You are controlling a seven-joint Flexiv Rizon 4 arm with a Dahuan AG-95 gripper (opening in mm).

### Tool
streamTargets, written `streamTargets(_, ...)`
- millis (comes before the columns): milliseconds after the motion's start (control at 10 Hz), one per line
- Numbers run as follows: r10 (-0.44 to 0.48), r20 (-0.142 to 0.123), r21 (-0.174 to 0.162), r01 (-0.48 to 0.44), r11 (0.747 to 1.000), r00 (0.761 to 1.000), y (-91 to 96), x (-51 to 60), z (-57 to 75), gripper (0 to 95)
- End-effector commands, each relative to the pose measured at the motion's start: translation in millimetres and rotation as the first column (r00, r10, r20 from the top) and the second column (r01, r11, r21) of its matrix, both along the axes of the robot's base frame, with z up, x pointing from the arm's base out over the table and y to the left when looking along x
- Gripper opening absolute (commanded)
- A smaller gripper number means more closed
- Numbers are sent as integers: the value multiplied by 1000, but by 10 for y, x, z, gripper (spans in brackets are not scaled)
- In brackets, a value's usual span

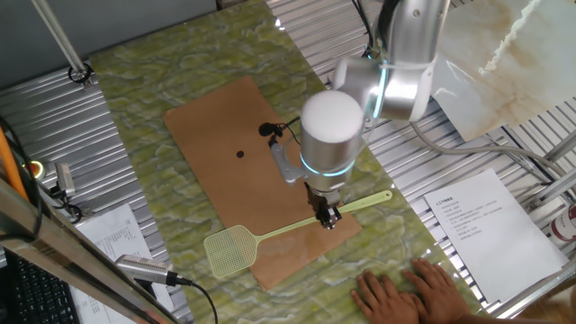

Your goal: Swat with a flyswatter

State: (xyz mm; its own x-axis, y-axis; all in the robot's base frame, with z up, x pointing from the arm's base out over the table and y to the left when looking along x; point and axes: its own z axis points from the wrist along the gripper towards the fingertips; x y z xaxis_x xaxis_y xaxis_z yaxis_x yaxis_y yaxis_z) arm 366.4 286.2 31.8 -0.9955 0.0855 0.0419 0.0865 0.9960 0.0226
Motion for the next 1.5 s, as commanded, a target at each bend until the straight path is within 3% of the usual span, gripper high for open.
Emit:
streamTargets(100,2,-3,2,-2,1000,1000,-17,-38,-5,380)
streamTargets(400,-1,-6,5,1,1000,1000,-35,-160,-49,380)
streamTargets(800,-7,-8,6,7,1000,1000,15,-238,-91,380)
streamTargets(900,-10,-8,4,10,1000,1000,28,-247,-101,190)
streamTargets(1500,-12,-4,-2,12,1000,1000,41,-275,-198,190)
